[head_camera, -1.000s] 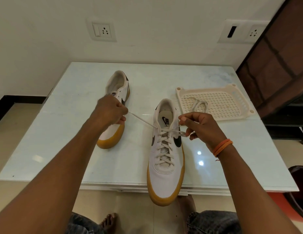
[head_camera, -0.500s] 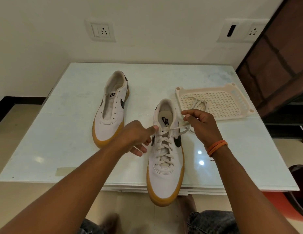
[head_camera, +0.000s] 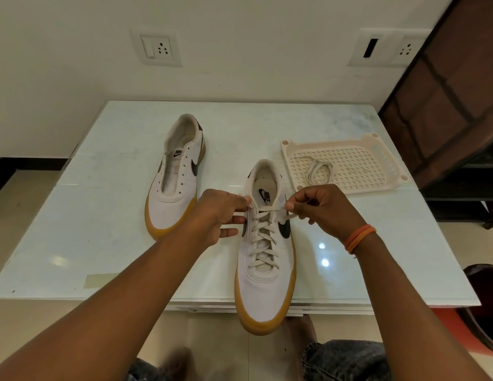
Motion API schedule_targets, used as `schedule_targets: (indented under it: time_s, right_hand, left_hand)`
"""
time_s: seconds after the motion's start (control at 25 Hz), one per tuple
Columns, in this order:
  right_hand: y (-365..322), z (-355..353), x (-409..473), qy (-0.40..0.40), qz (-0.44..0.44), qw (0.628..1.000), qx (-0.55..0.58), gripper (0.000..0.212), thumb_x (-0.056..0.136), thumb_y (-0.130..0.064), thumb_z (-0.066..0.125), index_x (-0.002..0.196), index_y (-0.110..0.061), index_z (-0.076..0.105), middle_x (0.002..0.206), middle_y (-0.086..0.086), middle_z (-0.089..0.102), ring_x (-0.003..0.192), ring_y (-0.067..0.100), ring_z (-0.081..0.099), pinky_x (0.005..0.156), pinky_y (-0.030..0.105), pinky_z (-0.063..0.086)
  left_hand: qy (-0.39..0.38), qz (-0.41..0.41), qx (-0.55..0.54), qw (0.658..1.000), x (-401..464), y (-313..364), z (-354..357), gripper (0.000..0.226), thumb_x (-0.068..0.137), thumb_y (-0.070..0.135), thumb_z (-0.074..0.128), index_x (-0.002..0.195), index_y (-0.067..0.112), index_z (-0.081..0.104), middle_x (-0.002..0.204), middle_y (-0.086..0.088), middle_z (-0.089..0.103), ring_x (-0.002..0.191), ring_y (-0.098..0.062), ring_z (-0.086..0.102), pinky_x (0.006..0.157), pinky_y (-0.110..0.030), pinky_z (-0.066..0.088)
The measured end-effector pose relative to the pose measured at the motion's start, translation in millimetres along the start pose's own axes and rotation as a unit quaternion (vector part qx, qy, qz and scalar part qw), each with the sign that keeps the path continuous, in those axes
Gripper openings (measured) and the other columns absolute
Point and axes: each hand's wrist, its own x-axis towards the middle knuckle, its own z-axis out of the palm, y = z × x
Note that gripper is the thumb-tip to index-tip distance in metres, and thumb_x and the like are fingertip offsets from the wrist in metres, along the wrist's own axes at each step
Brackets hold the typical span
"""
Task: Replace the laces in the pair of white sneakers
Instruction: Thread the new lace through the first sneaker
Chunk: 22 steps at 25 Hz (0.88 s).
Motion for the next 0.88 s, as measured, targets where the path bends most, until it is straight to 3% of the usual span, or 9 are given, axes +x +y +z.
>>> schedule_targets:
  time_s: [0.16,0.28,0.52,0.68,0.88]
  right_hand:
    - [-3.5,2.3,-0.6,-0.057,0.026,0.998,-0.006,0.019,0.095,-0.020,0.057,0.087,-0.008,0.070,0.079,0.001,0.070,0.060,-0.008,0.059,0.052,0.006,0.041]
    - [-3.9,5.0,-1.4,-0.084,0.046,0.995,-0.005,0.017,0.091,-0.022,0.064,0.092,-0.006,0.071,0.080,-0.003,0.069,0.058,-0.010,0.056,0.052,0.004,0.040]
    - [-2.0,3.5,-0.9,-0.066,0.046,0.996,0.038,0.011,0.085,-0.011,0.071,0.095,-0.007,0.073,0.077,-0.003,0.069,0.061,-0.007,0.056,0.054,0.008,0.043]
    - [2.8,6.0,1.3,-0.077,0.069,0.994,0.043,0.010,0.085,-0.015,0.072,0.094,-0.016,0.075,0.086,-0.002,0.074,0.074,0.002,0.064,0.060,0.017,0.050]
    - [2.2,5.1,-0.2,-0.077,0.093,0.979,0.164,0.019,0.082,0.006,0.068,0.098,-0.004,0.069,0.088,0.013,0.073,0.077,0.014,0.068,0.064,0.025,0.054]
  left_hand:
    - [0.006,0.034,0.006,0.999,0.2,0.1,-0.3,0.011,0.093,0.019,0.064,0.096,0.009,0.064,0.100,-0.009,0.070,0.088,-0.023,0.067,0.081,-0.040,0.055]
    - [0.005,0.032,-0.016,0.999,-1.7,1.7,-0.8,0.012,0.097,0.019,0.057,0.101,0.009,0.062,0.095,-0.008,0.069,0.086,-0.024,0.068,0.083,-0.044,0.056]
    - [0.038,0.070,-0.090,0.993,3.6,12.3,-14.0,0.013,0.099,0.017,0.052,0.104,0.006,0.060,0.097,-0.010,0.069,0.086,-0.025,0.070,0.084,-0.041,0.056]
    - [0.014,0.040,-0.166,0.985,4.2,13.1,-15.4,0.013,0.100,0.012,0.050,0.101,0.001,0.058,0.094,-0.013,0.064,0.086,-0.029,0.070,0.085,-0.043,0.056]
    - [0.034,0.074,-0.194,0.978,1.2,20.1,-18.1,0.016,0.101,0.014,0.050,0.091,0.006,0.059,0.092,-0.010,0.064,0.083,-0.026,0.067,0.081,-0.039,0.057]
